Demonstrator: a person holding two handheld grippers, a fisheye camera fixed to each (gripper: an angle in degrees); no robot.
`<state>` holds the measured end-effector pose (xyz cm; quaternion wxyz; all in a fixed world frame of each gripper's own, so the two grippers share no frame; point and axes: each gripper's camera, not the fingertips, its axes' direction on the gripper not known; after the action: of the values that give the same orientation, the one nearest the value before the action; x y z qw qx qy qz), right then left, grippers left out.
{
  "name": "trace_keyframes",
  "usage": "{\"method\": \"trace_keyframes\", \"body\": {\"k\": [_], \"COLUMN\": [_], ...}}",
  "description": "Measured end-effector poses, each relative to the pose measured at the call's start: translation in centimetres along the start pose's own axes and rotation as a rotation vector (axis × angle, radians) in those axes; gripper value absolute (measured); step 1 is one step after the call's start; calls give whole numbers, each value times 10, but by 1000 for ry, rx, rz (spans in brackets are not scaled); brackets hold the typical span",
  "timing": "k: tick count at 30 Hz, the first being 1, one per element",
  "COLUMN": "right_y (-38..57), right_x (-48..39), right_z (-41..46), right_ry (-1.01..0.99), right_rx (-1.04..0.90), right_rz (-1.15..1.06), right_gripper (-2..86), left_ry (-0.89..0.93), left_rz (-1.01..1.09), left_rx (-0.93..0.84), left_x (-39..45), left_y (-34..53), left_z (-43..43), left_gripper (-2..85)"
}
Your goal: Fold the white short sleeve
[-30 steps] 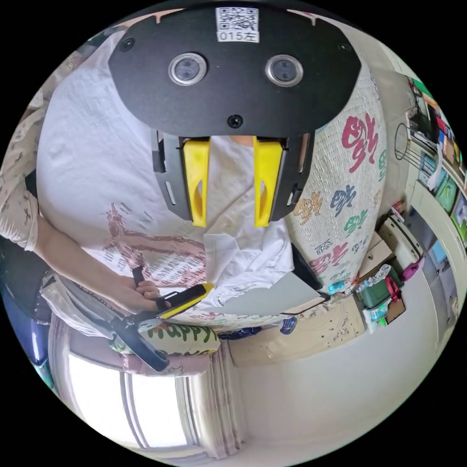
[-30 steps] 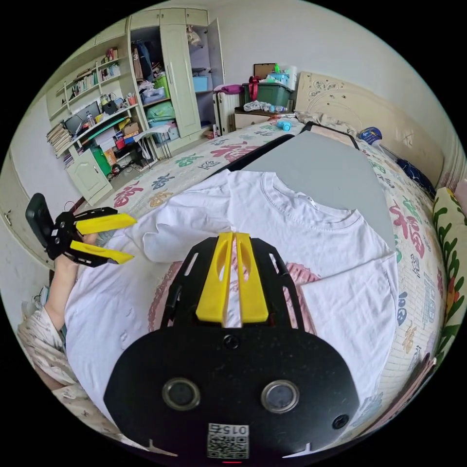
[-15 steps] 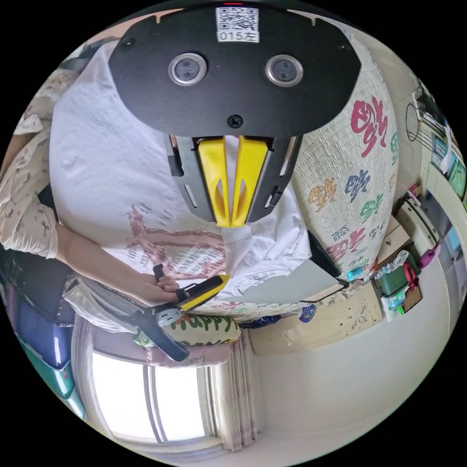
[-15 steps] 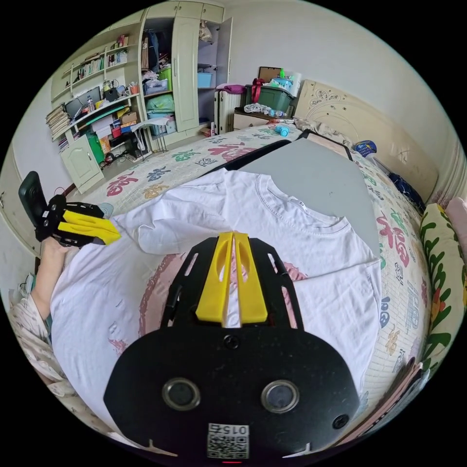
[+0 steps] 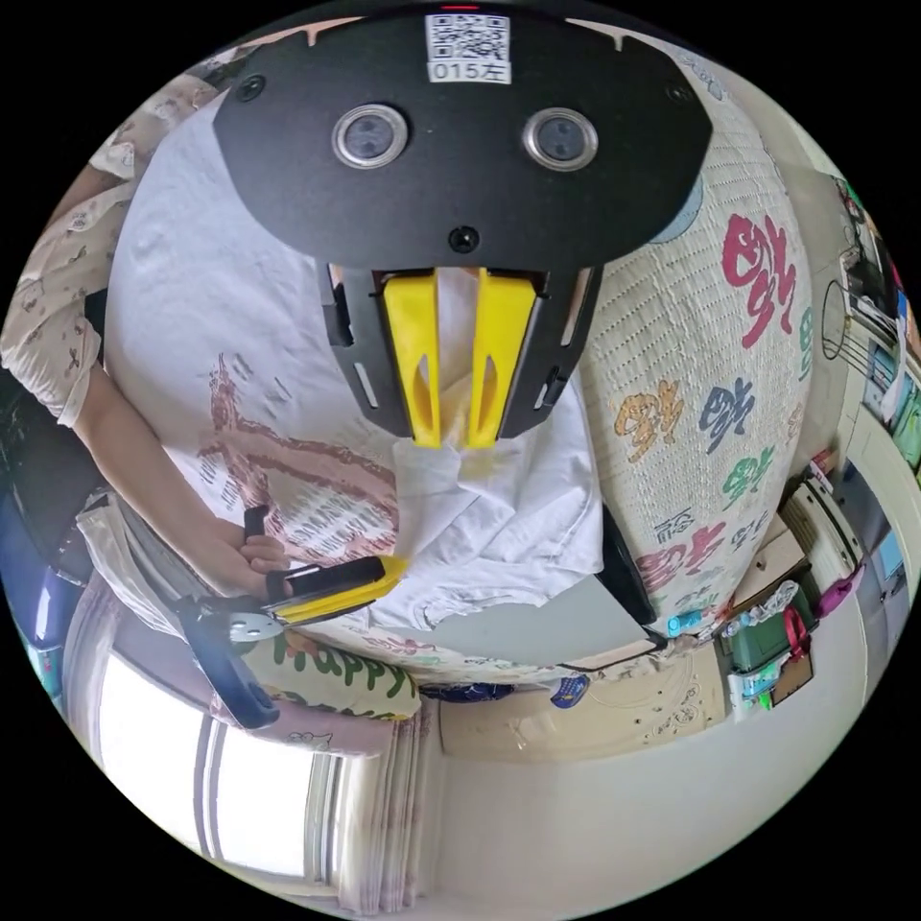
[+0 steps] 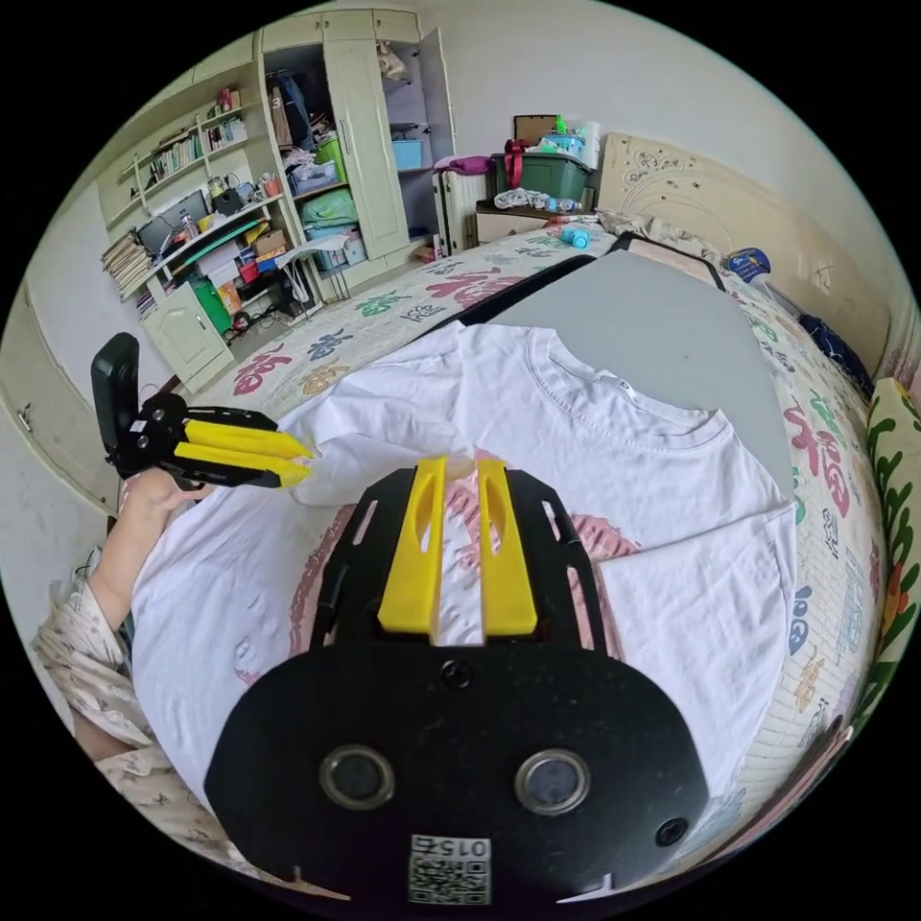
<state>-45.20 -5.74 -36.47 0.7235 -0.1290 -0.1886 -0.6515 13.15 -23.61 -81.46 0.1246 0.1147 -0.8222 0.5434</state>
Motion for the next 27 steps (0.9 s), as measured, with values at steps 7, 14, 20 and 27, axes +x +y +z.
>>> {"method": "trace_keyframes", "body": {"k": [7,14,20,27], "right_y": [12,21,33,45], "right_x": [4,25,26,29], "right_z": [-8,-9,-14,-44], "right_ry": [60,21,112,4], "right_rx": [17,-64,-170,-7], "right_rz": [-31,-60,-197,-241], "right_gripper": [-5,-9,11,67], "left_ry": [23,60,15,-153], "left_rz": [177,284,338,301], "left_rx": [144,133,57,74], "left_x": [13,21,30,26], "left_y": [11,8,-2,-2], "left_z": [-72,-105,-119,-164], "left_gripper": [5,4,10,53]}}
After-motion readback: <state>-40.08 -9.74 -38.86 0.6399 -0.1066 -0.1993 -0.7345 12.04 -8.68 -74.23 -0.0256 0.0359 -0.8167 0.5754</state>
